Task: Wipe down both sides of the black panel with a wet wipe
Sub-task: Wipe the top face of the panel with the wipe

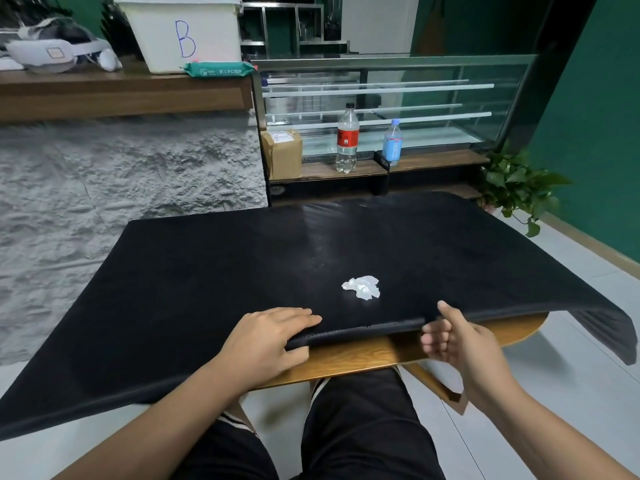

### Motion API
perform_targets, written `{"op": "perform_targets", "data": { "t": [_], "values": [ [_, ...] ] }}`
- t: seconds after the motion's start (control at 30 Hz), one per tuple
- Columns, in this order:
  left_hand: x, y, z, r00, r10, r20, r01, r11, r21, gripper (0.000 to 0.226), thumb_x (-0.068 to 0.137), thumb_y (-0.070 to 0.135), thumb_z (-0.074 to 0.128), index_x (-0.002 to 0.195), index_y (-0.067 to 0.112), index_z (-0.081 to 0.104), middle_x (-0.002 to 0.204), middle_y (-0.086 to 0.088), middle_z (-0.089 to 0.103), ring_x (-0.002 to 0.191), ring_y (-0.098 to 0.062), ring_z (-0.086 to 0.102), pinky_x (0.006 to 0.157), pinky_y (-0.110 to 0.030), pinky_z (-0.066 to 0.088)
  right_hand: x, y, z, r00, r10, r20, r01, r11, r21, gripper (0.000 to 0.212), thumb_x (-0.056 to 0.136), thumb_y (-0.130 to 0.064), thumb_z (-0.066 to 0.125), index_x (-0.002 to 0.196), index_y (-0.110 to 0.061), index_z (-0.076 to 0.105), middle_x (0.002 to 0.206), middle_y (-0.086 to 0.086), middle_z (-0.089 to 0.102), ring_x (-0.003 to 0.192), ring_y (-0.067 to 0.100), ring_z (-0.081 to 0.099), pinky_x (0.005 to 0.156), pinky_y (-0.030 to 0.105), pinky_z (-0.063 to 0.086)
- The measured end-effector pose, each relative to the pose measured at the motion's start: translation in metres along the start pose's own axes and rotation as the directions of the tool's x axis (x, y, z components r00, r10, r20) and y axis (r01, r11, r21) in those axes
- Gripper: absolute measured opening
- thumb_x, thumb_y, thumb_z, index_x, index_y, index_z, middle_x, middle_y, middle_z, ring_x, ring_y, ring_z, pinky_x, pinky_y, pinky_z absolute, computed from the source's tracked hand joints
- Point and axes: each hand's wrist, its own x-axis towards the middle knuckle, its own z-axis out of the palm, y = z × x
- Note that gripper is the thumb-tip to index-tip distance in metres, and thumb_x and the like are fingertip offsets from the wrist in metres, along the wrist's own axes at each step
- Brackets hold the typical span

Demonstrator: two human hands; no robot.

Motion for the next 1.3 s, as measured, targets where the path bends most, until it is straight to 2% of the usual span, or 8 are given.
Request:
{"op": "perform_targets", "data": {
  "t": [0.1, 0.3, 0.43, 0.53, 0.63, 0.83, 1.03, 1.3],
  "values": [
    [0.000, 0.001, -0.002, 1.000, 0.004, 0.002, -0.004, 1.000, -0.001, 0.054, 0.084, 0.043, 0.061, 0.138, 0.040, 0.067, 0.141, 0.021, 0.064, 0.131, -0.001, 0.059, 0.101, -0.028, 0.055, -0.001, 0.001, -0.003, 0.987, 0.155, 0.042, -0.157, 0.987, 0.039, 0.066, 0.085, -0.062, 0.074, 0.096, 0.004, 0.078, 0.094, 0.025, 0.076, 0.073, 0.030, 0.073, 0.062, 0.033, 0.062],
    [0.000, 0.004, -0.004, 1.000, 0.007, 0.012, -0.007, 1.000, -0.008, 0.056, 0.083, 0.045, 0.056, 0.137, 0.039, 0.068, 0.140, 0.020, 0.065, 0.129, -0.003, 0.061, 0.100, -0.029, 0.055, 0.012, -0.012, 0.006, 0.928, 0.336, 0.163, -0.371, 0.880, 0.298, 0.061, 0.086, -0.046, 0.080, 0.128, -0.005, 0.062, 0.113, 0.021, 0.077, 0.103, 0.034, 0.077, 0.088, 0.043, 0.062],
    [-0.001, 0.001, -0.001, 1.000, -0.002, 0.031, 0.003, 1.000, -0.011, 0.056, 0.083, 0.045, 0.057, 0.139, 0.042, 0.065, 0.142, 0.023, 0.062, 0.133, 0.000, 0.057, 0.102, -0.029, 0.054, 0.023, -0.024, 0.012, 0.927, 0.310, 0.209, -0.373, 0.802, 0.466, 0.047, 0.090, -0.022, 0.077, 0.133, -0.008, 0.064, 0.121, 0.017, 0.075, 0.105, 0.035, 0.076, 0.082, 0.047, 0.065],
    [0.001, -0.002, 0.000, 0.995, -0.029, 0.093, 0.035, 0.998, -0.058, 0.063, 0.085, 0.048, 0.056, 0.148, 0.049, 0.053, 0.154, 0.030, 0.048, 0.146, 0.012, 0.034, 0.114, -0.026, 0.044, 0.028, -0.031, 0.016, 0.936, 0.278, 0.216, -0.351, 0.794, 0.496, 0.039, 0.091, -0.011, 0.073, 0.129, -0.005, 0.065, 0.123, 0.018, 0.074, 0.107, 0.033, 0.075, 0.076, 0.043, 0.066],
    [0.002, -0.003, 0.000, 0.988, -0.035, 0.148, 0.051, 0.993, -0.103, 0.067, 0.087, 0.046, 0.057, 0.153, 0.053, 0.044, 0.162, 0.029, 0.035, 0.151, 0.015, 0.016, 0.121, -0.024, 0.035, 0.031, -0.037, 0.017, 0.945, 0.249, 0.210, -0.322, 0.813, 0.485, 0.037, 0.092, -0.008, 0.072, 0.127, -0.005, 0.066, 0.121, 0.018, 0.075, 0.107, 0.033, 0.075, 0.076, 0.042, 0.065],
    [-0.001, 0.000, 0.004, 0.985, -0.035, 0.169, 0.053, 0.993, -0.103, 0.075, 0.088, 0.045, 0.055, 0.159, 0.053, 0.031, 0.165, 0.030, 0.028, 0.152, 0.015, 0.011, 0.127, -0.026, 0.025, 0.032, -0.049, 0.021, 0.972, 0.176, 0.157, -0.231, 0.844, 0.483, 0.042, 0.090, -0.005, 0.075, 0.130, -0.005, 0.065, 0.121, 0.017, 0.075, 0.108, 0.033, 0.075, 0.077, 0.043, 0.065],
    [0.001, -0.002, 0.007, 0.965, 0.008, 0.263, 0.022, 0.994, -0.111, 0.100, 0.089, 0.014, 0.060, 0.160, 0.059, 0.006, 0.172, 0.026, 0.005, 0.156, 0.007, -0.006, 0.132, -0.034, 0.008, 0.031, -0.056, 0.025, 0.986, 0.112, 0.125, -0.158, 0.875, 0.458, 0.036, 0.092, -0.003, 0.072, 0.127, -0.004, 0.066, 0.121, 0.018, 0.075, 0.109, 0.032, 0.075, 0.071, 0.039, 0.065],
    [0.011, 0.000, -0.015, 0.975, 0.037, 0.217, 0.000, 0.986, -0.169, 0.096, 0.093, 0.000, 0.054, 0.158, 0.061, 0.019, 0.173, 0.019, 0.012, 0.157, 0.005, -0.001, 0.132, -0.035, 0.005, 0.032, -0.064, 0.027, 0.990, 0.037, 0.133, -0.092, 0.896, 0.434, 0.024, 0.095, -0.002, 0.069, 0.118, -0.008, 0.067, 0.120, 0.015, 0.076, 0.108, 0.030, 0.075, 0.078, 0.045, 0.065]
  ]
}}
